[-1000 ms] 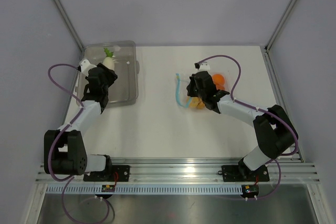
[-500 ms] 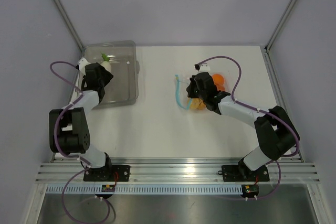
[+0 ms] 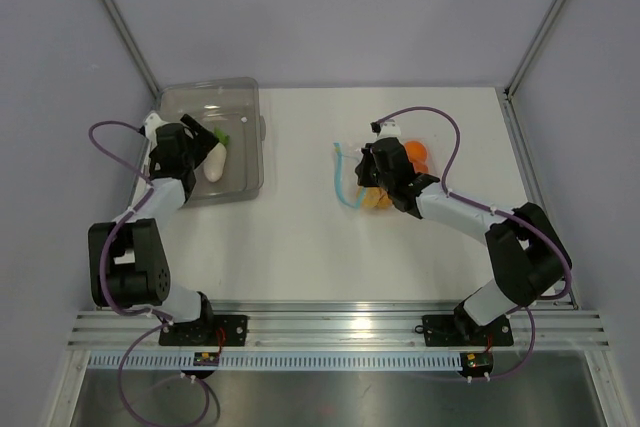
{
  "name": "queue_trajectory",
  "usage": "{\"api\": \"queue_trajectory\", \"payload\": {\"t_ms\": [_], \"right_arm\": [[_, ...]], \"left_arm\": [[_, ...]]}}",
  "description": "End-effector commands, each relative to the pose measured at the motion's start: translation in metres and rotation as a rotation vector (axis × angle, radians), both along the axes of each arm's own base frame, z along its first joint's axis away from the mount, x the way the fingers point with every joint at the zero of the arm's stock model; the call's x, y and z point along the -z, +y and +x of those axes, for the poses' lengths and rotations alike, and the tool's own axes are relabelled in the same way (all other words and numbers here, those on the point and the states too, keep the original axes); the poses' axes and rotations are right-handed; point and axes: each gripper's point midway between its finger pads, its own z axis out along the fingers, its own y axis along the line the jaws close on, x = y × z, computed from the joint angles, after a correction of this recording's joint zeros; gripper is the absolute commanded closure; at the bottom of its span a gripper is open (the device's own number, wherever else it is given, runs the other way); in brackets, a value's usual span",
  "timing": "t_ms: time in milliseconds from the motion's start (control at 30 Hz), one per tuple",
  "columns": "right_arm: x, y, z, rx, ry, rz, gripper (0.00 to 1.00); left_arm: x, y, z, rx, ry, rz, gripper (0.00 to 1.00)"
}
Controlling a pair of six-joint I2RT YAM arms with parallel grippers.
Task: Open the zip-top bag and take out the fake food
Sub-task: Place the fake vegetable in the bin.
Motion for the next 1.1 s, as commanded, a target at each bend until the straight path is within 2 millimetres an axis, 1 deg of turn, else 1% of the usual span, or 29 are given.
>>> {"api": "queue_trajectory", "payload": {"t_ms": [0,100,167,200,233,267,300,333,367,400,433,467,500,533,567,600,633,733,767,800,833,867,900,933,967,1000,1033,1067], "right_arm": [[-0.025,0.001,0.003,-0.014,-0.064,0.038,1.00],[-0.026,0.002,0.003,-0.017,-0.065,0.040,1.00],[-0.026,0.002,0.003,-0.018,-0.065,0.042,1.00],[-0.027,0.002,0.003,-0.018,-0.066,0.043,1.00],[-0.029,0.003,0.003,-0.018,-0.071,0.048,1.00],[-0.028,0.003,0.002,-0.021,-0.070,0.046,1.00],[-0.028,0.003,0.003,-0.020,-0.070,0.047,1.00],[-0.028,0.004,0.002,-0.023,-0.069,0.048,1.00],[-0.029,0.004,0.003,-0.025,-0.070,0.052,1.00],[-0.028,0.004,0.002,-0.026,-0.066,0.052,1.00],[-0.028,0.006,0.002,-0.032,-0.064,0.056,1.00],[-0.028,0.006,0.002,-0.033,-0.063,0.058,1.00],[-0.028,0.006,0.002,-0.033,-0.062,0.057,1.00],[-0.028,0.007,0.002,-0.038,-0.061,0.060,1.00],[-0.029,0.008,0.002,-0.042,-0.061,0.067,1.00],[-0.029,0.009,0.001,-0.046,-0.059,0.068,1.00],[-0.030,0.010,0.001,-0.048,-0.060,0.069,1.00],[-0.030,0.008,0.002,-0.037,-0.061,0.058,1.00],[-0.030,0.007,0.001,-0.037,-0.054,0.052,1.00],[-0.032,0.007,0.002,-0.039,-0.057,0.051,1.00],[-0.031,0.006,0.002,-0.037,-0.049,0.044,1.00],[-0.031,0.006,0.001,-0.039,-0.051,0.040,1.00],[-0.036,0.004,0.001,-0.034,-0.062,0.039,1.00],[-0.037,0.002,0.001,-0.030,-0.064,0.037,1.00],[-0.038,0.002,0.000,-0.030,-0.064,0.036,1.00],[-0.040,0.001,0.000,-0.028,-0.069,0.033,1.00],[-0.041,0.001,-0.001,-0.030,-0.065,0.033,1.00],[-0.041,0.002,-0.001,-0.032,-0.064,0.035,1.00]], "left_arm": [[-0.023,0.013,-0.002,-0.071,0.007,-0.008,0.01],[-0.020,0.018,-0.011,-0.107,0.017,-0.029,0.01],[-0.019,0.017,-0.013,-0.099,0.013,-0.040,0.01],[-0.024,0.011,-0.012,-0.066,-0.012,-0.048,0.01],[-0.018,0.007,-0.014,-0.041,-0.009,-0.057,0.01],[-0.020,0.002,-0.013,-0.009,-0.021,-0.061,0.01],[-0.023,-0.006,-0.012,0.032,-0.036,-0.080,0.01],[-0.022,-0.012,-0.016,0.057,-0.043,-0.093,0.01],[-0.027,-0.023,-0.015,0.104,-0.070,-0.116,0.01],[-0.027,-0.027,-0.018,0.117,-0.076,-0.127,0.01],[-0.034,-0.031,-0.021,0.130,-0.098,-0.136,0.01],[-0.029,-0.037,-0.027,0.142,-0.095,-0.156,0.01],[-0.033,-0.047,-0.029,0.175,-0.111,-0.170,0.01],[-0.042,-0.052,-0.034,0.191,-0.135,-0.176,0.01],[-0.041,-0.066,-0.039,0.225,-0.134,-0.180,0.01],[-0.044,-0.074,-0.042,0.247,-0.144,-0.175,0.01],[-0.055,-0.094,-0.050,0.300,-0.165,-0.161,0.01],[-0.062,-0.121,-0.063,0.354,-0.199,-0.134,0.01],[-0.062,-0.141,-0.073,0.401,-0.207,-0.136,0.01],[-0.061,-0.151,-0.077,0.426,-0.215,-0.138,0.01],[-0.066,-0.169,-0.082,0.476,-0.241,-0.145,0.01],[-0.064,-0.176,-0.085,0.494,-0.242,-0.147,0.01],[-0.056,-0.182,-0.089,0.511,-0.231,-0.153,0.01],[-0.060,-0.192,-0.090,0.551,-0.262,-0.166,0.01],[-0.061,-0.199,-0.091,0.581,-0.284,-0.170,0.01],[-0.049,-0.203,-0.091,0.608,-0.269,-0.169,0.01],[-0.050,-0.206,-0.089,0.623,-0.286,-0.163,0.01],[-0.045,-0.208,-0.088,0.629,-0.277,-0.163,0.01]]}}
